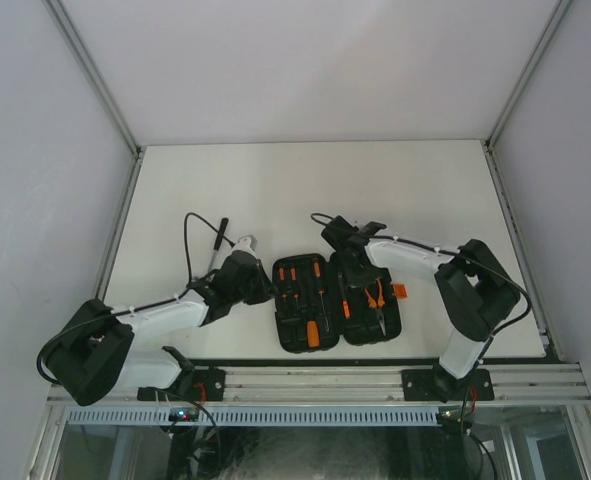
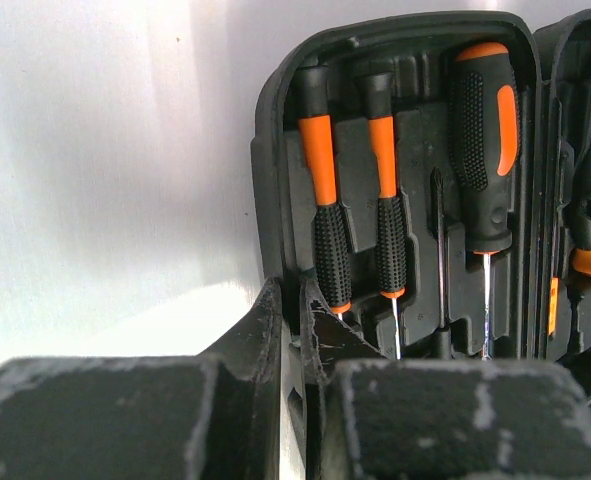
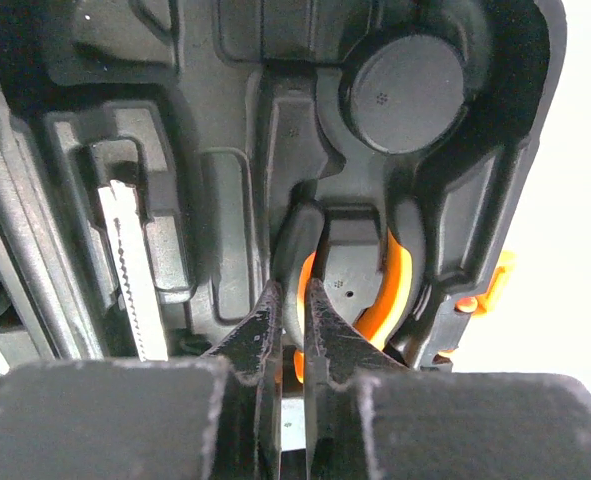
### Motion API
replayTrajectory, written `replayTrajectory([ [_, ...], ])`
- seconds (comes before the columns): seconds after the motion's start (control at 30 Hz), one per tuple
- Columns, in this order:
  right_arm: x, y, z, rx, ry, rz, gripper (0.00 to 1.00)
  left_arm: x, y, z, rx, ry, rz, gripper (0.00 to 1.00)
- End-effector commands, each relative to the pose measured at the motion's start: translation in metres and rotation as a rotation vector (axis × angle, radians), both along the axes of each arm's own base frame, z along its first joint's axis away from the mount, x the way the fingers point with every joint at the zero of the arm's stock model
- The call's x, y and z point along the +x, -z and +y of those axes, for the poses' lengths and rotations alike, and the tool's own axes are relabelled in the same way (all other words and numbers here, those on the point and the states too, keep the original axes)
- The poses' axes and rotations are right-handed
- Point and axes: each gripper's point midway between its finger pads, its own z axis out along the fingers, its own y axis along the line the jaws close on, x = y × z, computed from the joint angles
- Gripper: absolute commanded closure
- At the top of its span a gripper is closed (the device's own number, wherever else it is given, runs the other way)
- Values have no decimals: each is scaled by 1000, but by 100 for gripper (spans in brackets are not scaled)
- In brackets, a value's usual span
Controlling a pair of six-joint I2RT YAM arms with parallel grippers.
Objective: Sort the tools into containers
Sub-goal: Adjust the pliers in the storage box.
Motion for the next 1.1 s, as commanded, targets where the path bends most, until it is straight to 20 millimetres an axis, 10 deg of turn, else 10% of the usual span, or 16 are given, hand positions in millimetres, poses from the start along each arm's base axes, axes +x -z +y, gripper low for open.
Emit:
replayTrajectory([
  [0.0,-28,35,4,90,61,100,91,3,-19,-11,-31,23,-29,100],
  [0.33,16,-64,22,324,28,-196,55,4,-22,-5,1,-1,-24,100],
  [0.53,18,-105,10,383,26,-318,50,4,-22,0,33,-9,-15,100],
  [0.77,-1,-84,-15,368,91,-251,55,5,-24,-1,39,-6,-13,99],
  [0.93,-5,-67,0,408,41,-211,85,6,-25,-2,35,-7,-13,100],
  [1.07,0,-63,13,438,11,-202,87,5,-26,-3,32,-7,-11,100],
])
